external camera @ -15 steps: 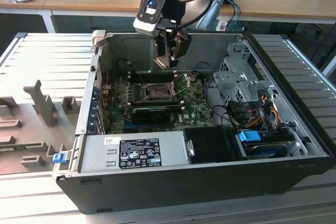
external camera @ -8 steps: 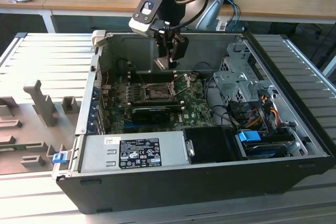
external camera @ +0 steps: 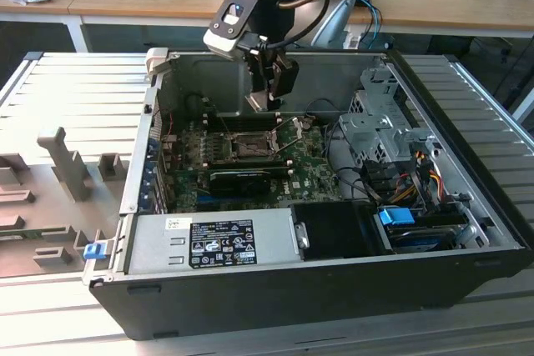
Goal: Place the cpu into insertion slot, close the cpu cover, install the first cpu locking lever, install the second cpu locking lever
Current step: 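Place the cpu into insertion slot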
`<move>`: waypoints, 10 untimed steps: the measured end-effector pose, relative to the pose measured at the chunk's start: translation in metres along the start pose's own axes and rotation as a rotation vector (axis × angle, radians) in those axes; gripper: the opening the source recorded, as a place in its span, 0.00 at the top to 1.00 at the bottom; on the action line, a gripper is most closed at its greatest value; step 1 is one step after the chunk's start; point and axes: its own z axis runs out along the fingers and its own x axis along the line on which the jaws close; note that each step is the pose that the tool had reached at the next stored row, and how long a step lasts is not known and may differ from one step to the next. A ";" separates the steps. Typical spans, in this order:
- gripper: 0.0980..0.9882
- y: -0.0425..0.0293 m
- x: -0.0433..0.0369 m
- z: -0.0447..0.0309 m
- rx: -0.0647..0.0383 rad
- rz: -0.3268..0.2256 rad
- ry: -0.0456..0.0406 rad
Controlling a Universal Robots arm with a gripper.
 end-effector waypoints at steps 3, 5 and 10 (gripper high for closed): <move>0.52 -0.0001 0.0000 0.0006 0.000 0.016 -0.0013; 0.52 -0.0001 0.0000 0.0010 0.000 0.031 -0.0026; 0.52 -0.0001 0.0001 0.0019 -0.001 0.085 -0.0069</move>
